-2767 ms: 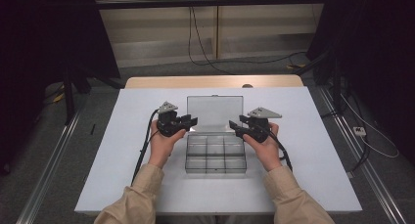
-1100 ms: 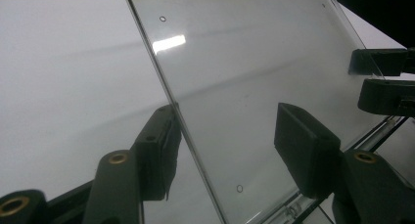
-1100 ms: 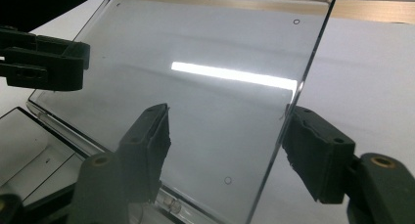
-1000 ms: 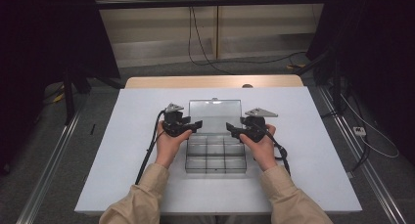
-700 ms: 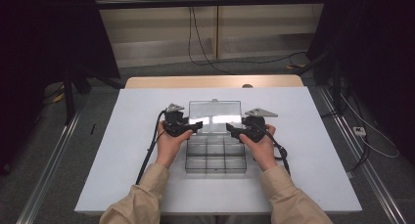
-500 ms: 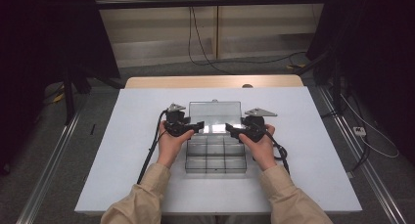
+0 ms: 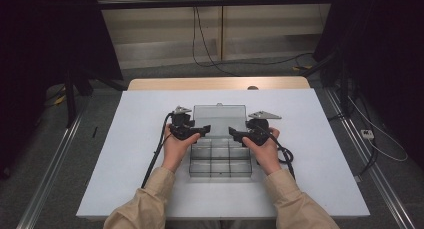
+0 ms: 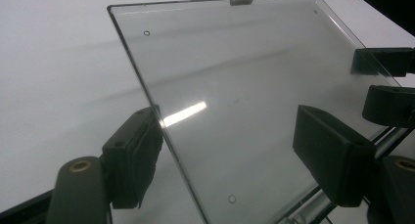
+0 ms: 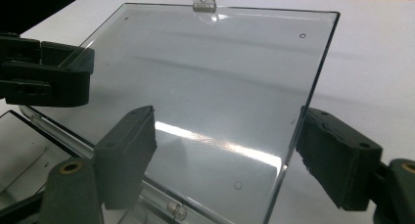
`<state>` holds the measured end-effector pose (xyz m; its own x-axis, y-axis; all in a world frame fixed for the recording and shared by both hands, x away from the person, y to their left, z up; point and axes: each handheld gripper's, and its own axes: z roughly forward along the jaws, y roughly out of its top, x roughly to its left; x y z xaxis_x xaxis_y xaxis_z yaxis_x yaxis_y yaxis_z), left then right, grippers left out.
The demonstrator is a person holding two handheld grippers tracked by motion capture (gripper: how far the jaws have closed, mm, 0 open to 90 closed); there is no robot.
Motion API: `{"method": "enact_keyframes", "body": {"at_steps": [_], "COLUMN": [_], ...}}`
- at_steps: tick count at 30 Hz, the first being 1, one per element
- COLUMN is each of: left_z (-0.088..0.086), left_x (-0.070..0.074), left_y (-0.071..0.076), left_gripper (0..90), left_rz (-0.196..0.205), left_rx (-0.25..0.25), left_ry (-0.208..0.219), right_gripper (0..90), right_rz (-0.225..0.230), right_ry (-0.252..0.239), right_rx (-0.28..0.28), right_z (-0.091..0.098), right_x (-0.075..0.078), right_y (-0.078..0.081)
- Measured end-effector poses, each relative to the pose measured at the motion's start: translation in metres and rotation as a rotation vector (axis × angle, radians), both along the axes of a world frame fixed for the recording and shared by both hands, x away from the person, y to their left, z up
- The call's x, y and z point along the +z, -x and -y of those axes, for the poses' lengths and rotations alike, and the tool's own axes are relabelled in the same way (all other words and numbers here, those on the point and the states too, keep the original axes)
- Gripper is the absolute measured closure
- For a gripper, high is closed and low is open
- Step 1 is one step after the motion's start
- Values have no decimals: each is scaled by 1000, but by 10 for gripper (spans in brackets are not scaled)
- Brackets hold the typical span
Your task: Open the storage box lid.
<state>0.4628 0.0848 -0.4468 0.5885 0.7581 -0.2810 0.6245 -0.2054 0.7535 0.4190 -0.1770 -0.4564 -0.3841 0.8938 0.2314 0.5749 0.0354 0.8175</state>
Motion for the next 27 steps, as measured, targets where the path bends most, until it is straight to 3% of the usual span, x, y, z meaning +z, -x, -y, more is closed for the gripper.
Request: {"method": "enact_keyframes", "body": {"at_steps": [27], "left_z": [5], "left_x": [-6], "left_y": [-3], "left_gripper": [135], "left_rz": [-50], "left_rx": [-8], "left_ry": [-1], "right_gripper": [119], "right_rz": [-54], "right_ry": [-36], "right_rx": [5], "right_z": [-3], "right_x": [-6], "right_y": [-4]}}
